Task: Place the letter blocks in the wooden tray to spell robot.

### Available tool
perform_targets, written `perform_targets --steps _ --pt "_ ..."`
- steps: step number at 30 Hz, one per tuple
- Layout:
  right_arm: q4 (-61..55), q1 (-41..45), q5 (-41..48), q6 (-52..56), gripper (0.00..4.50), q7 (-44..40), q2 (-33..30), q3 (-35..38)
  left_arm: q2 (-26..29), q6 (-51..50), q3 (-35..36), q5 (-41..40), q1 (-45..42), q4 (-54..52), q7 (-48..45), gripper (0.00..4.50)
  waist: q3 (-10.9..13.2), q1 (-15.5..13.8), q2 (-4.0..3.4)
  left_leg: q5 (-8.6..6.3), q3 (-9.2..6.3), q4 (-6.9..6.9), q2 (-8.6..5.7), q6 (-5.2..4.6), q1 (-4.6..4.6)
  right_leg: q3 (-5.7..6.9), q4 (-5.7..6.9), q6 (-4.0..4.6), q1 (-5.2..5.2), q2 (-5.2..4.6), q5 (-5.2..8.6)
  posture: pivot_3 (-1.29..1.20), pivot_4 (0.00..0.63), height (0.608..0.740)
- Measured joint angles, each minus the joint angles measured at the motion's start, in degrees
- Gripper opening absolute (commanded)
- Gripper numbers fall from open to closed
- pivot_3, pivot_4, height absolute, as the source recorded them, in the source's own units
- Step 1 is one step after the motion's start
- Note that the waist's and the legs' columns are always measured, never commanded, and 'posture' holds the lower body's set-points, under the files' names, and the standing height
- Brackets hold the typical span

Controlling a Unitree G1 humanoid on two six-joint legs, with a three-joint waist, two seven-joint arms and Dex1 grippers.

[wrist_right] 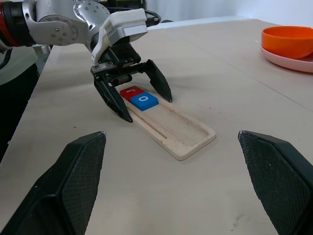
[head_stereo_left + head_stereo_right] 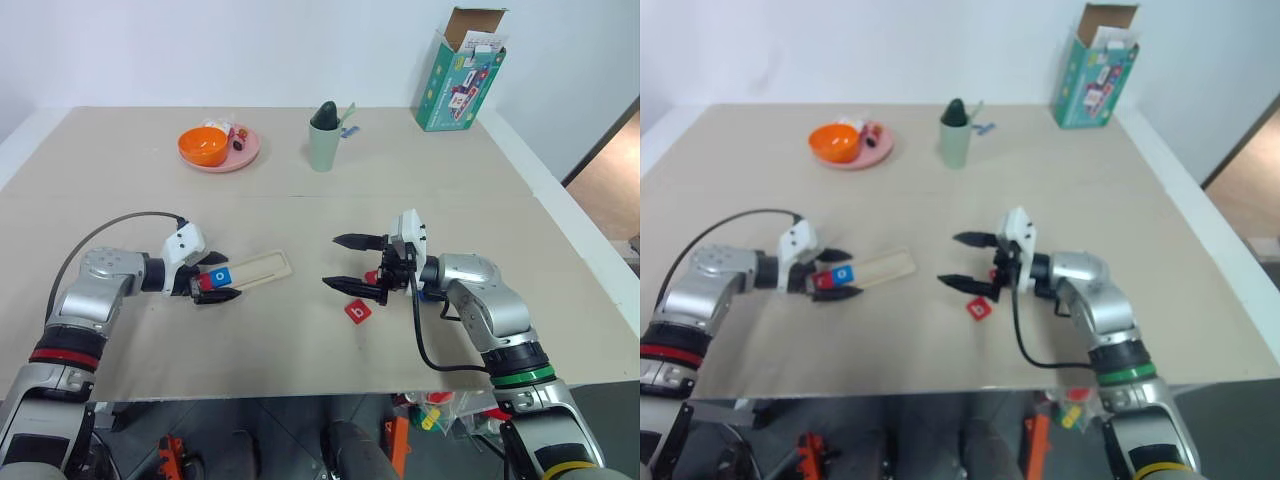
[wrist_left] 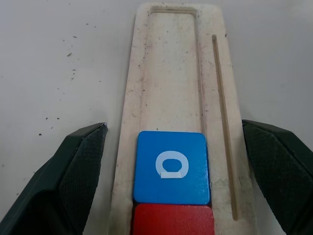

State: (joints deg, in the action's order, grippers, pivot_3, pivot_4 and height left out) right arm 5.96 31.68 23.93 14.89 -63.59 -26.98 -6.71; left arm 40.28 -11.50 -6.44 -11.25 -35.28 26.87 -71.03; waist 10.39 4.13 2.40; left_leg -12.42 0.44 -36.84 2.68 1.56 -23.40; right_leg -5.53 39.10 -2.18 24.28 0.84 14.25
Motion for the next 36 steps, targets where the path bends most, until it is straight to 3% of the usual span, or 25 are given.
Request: perform_targets --steps 4,8,9,20,26,36 --pt "-0.2 -0.3 0.0 0.0 4.47 0.2 -0.2 0.1 -0.6 1.2 -0.2 0.4 -2.1 4.1 -2.1 4.50 0.0 0.0 -0.01 0.03 -0.04 -0.10 0.00 -0.04 0.02 0.02 0.01 -0.03 -0.08 0.00 -0.06 0.00 0.150 0.740" --pt "-0.9 -0.7 0.0 0.1 4.50 0.3 -0.6 0.1 -0.6 1.9 -0.3 1.4 -3.0 5.6 -2.8 3.29 0.0 0.0 -0.03 0.05 -0.06 -0.21 0.01 -0.06 0.02 0.02 0.04 -0.06 -0.11 0.03 -0.11 0.00 0.150 0.740" --pt "-1.3 -1.0 0.0 0.2 4.50 0.4 -0.7 0.2 -0.6 2.7 -0.3 1.8 -3.0 5.6 -2.8 3.19 0.0 0.0 -0.06 0.05 -0.06 -0.21 0.00 -0.06 0.02 0.01 0.04 -0.07 -0.12 0.02 -0.11 0.00 0.150 0.740" --pt "-1.7 -2.1 0.0 0.1 4.50 0.9 -0.8 0.3 -0.5 2.6 0.1 2.6 0.8 -1.8 -0.9 3.19 -0.1 0.0 -0.09 0.04 -0.05 -0.19 -0.02 -0.05 -0.01 -0.01 0.03 -0.12 -0.12 -0.03 -0.07 0.00 0.150 0.740" --pt "-1.3 -1.7 -0.1 -0.6 4.50 0.9 -0.8 0.4 -1.5 1.4 -3.7 3.6 0.9 -8.5 -1.8 3.19 0.0 -0.2 -0.09 0.04 -0.08 -0.24 -0.03 -0.05 -0.03 0.02 0.03 -0.12 -0.12 -0.03 -0.07 0.00 0.150 0.740" --pt "-2.6 -4.1 0.1 -0.7 4.50 0.9 -3.1 2.4 -5.2 4.0 -9.5 7.3 -5.5 -6.0 -3.9 3.19 0.0 -0.6 -0.11 0.04 -0.16 -0.32 -0.04 -0.06 -0.10 0.08 0.03 -0.12 -0.12 0.00 -0.07 0.00 0.150 0.740"
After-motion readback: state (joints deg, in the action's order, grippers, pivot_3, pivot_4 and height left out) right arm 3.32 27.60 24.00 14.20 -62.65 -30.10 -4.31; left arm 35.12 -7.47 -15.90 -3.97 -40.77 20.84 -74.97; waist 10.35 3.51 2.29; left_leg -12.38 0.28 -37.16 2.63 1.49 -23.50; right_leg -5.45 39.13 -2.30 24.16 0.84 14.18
